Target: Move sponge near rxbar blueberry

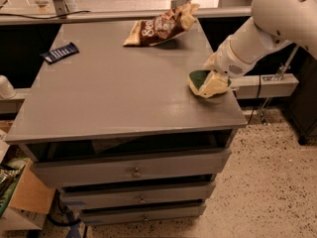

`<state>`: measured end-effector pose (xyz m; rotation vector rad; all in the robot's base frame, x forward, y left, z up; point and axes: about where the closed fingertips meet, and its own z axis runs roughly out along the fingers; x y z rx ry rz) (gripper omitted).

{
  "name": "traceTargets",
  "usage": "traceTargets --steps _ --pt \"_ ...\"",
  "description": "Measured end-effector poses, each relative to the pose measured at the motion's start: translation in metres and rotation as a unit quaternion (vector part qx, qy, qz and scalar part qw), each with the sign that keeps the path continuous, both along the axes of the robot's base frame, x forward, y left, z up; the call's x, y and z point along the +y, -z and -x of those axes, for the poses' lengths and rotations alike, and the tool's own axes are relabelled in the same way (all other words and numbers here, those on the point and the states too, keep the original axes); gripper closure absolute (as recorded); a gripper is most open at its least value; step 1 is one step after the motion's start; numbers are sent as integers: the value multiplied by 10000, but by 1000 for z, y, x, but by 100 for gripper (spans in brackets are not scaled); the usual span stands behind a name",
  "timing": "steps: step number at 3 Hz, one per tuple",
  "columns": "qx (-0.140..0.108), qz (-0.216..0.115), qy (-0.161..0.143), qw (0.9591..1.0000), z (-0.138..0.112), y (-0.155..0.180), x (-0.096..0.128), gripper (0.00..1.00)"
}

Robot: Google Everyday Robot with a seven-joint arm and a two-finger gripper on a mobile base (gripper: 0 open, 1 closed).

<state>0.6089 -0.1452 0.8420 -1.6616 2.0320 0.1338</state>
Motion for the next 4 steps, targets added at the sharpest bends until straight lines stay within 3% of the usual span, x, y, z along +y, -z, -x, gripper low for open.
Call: traceTargets --steps 1,2,3,4 --pt "-45 -70 -140 9999 2 -10 13 87" --pt "-45 -267 -329 9991 8 -22 38 100" --pt "-45 -267 -330 9991 8 -22 38 100" --pt "-292 -502 -399 9975 3 -43 58 100"
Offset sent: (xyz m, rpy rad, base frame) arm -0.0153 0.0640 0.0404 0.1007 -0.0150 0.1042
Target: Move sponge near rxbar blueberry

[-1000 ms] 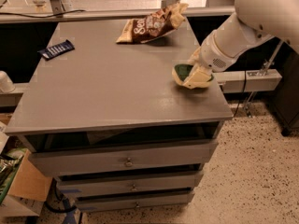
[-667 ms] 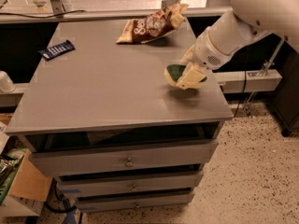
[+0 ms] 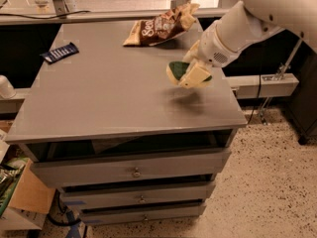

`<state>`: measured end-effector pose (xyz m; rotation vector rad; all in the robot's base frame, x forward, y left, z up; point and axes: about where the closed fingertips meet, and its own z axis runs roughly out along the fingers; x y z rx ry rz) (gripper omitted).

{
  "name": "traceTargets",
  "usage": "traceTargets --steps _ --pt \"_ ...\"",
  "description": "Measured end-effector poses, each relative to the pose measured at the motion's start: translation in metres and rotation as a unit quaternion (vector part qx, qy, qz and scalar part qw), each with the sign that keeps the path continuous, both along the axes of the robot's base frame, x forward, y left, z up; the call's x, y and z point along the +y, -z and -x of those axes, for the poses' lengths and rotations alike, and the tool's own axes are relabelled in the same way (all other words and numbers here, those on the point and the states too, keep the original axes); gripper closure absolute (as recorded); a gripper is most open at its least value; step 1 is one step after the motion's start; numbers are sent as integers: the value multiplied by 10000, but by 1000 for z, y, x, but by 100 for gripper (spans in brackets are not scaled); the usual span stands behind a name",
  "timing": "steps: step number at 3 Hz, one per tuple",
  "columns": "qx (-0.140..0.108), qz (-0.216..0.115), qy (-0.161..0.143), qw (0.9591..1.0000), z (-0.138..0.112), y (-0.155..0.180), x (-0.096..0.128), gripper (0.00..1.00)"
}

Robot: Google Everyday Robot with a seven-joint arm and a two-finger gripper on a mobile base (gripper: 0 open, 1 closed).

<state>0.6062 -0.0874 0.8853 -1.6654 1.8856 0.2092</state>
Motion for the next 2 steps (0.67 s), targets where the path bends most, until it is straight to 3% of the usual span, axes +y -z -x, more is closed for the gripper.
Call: traceTargets --steps 1,2 --pt "-377 -225 -211 9988 -19 -33 41 100" --pt "-743 -451 -557 9947 -38 -61 93 100"
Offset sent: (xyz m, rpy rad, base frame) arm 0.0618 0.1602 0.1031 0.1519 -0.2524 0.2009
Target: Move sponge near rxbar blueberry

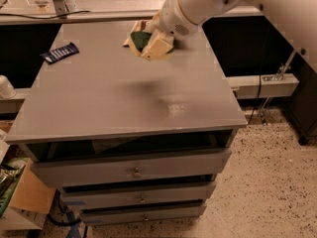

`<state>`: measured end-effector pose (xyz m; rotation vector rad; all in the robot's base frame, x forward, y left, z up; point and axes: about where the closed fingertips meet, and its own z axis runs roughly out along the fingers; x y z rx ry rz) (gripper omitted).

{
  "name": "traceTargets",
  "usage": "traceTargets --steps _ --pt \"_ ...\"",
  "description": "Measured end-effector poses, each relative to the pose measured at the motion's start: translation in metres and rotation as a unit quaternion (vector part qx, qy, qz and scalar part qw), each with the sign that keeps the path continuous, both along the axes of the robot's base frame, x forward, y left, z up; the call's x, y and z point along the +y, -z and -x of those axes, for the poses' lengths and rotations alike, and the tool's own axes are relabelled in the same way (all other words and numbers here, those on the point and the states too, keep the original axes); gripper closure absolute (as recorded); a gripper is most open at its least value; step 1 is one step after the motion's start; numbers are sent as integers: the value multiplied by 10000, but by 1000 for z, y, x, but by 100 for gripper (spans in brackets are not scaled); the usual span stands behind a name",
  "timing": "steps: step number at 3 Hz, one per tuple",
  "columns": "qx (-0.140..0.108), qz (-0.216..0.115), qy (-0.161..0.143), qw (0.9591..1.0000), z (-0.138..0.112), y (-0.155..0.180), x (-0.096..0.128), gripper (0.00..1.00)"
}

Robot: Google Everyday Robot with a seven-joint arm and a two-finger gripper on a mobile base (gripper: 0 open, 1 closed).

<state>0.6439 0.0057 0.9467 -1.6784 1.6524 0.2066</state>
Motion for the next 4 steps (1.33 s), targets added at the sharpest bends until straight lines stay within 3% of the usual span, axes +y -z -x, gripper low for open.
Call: traceTargets --steps 1,3,4 --pt "-223 -422 -425 9980 -19 -17 66 100" --pt "-237 -520 -439 9974 -20 -13 77 100" --pt "-354 -708 -504 9956 -39 -10 108 100"
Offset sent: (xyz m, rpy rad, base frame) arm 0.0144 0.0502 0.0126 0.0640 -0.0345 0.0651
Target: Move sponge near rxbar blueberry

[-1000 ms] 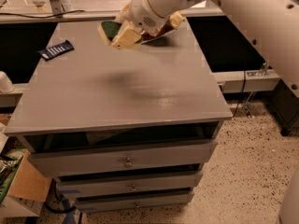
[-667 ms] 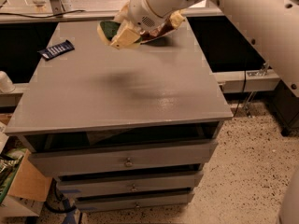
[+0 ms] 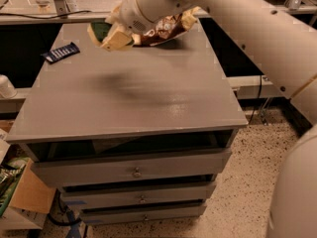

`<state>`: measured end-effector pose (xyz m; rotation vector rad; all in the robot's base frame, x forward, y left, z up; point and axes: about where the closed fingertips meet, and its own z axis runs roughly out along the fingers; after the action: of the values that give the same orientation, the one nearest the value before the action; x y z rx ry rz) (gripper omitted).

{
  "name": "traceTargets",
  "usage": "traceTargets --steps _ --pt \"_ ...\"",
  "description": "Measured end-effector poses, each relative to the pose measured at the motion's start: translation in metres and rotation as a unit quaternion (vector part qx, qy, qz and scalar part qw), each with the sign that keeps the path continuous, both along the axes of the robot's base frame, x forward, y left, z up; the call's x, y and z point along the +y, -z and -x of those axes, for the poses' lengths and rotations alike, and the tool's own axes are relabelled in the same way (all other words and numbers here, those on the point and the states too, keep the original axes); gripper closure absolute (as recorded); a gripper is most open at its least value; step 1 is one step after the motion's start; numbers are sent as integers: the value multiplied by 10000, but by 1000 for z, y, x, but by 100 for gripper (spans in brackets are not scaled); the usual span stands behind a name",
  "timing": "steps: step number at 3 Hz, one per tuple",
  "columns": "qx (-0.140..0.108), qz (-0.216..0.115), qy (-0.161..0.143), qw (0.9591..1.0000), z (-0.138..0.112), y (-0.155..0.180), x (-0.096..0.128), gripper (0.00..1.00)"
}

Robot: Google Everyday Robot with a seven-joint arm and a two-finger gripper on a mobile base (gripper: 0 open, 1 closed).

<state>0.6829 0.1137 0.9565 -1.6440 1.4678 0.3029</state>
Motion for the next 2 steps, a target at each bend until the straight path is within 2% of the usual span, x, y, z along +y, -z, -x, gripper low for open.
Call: traceTargets --steps 1,2 --pt "-74 -128 -52 9999 -14 2 22 100" --pt "7 -15 -139 9999 -46 25 56 100"
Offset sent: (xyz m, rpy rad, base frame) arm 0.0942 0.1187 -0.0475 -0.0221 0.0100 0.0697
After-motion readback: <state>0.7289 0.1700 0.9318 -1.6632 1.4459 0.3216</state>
